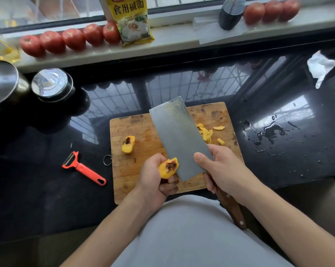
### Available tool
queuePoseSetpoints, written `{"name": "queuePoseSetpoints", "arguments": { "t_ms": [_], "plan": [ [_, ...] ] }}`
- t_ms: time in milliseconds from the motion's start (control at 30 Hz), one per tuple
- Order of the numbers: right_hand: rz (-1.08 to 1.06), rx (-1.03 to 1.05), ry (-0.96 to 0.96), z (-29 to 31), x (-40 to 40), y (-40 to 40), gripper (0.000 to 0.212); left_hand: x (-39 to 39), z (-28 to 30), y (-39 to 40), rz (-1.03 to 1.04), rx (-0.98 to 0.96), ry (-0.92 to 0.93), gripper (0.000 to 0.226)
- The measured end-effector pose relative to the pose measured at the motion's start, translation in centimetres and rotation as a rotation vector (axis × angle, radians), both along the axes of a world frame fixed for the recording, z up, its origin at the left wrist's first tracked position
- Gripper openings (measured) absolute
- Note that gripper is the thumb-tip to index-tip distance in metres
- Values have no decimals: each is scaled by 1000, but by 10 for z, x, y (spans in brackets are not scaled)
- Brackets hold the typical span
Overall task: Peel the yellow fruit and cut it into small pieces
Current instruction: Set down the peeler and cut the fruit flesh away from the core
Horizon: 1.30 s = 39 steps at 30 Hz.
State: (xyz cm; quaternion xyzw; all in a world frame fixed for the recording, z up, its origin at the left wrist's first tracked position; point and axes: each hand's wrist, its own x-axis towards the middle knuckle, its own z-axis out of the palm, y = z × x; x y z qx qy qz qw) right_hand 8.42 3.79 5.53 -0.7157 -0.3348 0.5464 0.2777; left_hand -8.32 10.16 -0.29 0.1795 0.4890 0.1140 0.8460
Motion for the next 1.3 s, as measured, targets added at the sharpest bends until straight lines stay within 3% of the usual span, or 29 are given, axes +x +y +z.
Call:
{"name": "queuePoseSetpoints", "arguments": {
  "t_ms": [533, 767, 1300],
  "plan": [
    [-80, 36, -51, -3, -7, 0, 18, 9, 6, 0, 63, 66, 75, 31],
    [-96, 105, -120, -2, -11, 3, 15, 14, 13, -5, 194, 156, 105, 33],
    [-79, 27, 87, -2, -1, 4, 17, 6, 12, 6, 43, 55, -56, 34]
  ]
}}
